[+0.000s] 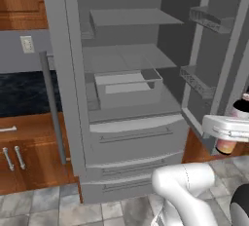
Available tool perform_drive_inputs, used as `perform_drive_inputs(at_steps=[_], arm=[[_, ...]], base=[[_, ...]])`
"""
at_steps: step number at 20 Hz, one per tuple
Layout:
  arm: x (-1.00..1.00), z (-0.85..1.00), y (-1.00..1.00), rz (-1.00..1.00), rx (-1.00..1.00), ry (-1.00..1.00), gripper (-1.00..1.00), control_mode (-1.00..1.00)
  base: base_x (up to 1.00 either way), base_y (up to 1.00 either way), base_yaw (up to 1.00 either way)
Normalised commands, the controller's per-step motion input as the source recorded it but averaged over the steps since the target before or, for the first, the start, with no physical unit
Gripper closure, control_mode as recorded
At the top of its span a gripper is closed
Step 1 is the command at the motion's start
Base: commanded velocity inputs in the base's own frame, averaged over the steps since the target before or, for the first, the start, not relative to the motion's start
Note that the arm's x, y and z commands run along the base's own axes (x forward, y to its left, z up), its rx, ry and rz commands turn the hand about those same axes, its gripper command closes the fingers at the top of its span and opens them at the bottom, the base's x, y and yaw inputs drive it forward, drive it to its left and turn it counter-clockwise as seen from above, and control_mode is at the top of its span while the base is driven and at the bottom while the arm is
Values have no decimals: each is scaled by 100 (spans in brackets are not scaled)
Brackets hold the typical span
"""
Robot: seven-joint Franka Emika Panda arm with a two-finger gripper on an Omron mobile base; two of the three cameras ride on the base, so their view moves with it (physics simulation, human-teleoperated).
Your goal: Open the fridge, grab two sodas, and place both sodas inside the bowl with ice on the dining counter.
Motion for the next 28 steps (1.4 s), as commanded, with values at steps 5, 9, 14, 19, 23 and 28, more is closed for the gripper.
perform_drive_inputs(at_steps=[5, 9, 14, 19, 23, 28], arm=[[0, 0, 0, 0, 0, 0, 100, 100], [0, 0, 0, 0, 0, 0, 100, 100], [0, 0, 0, 0, 0, 0, 100, 100], [0, 0, 0, 0, 0, 0, 100, 100], [0, 0, 0, 0, 0, 0, 100, 100], [0, 0, 0, 0, 0, 0, 100, 100]], base=[[-100, 26, 0], [-100, 31, -1], [-100, 31, -2], [-100, 22, -2], [-100, 12, -1], [-100, 6, -2]])
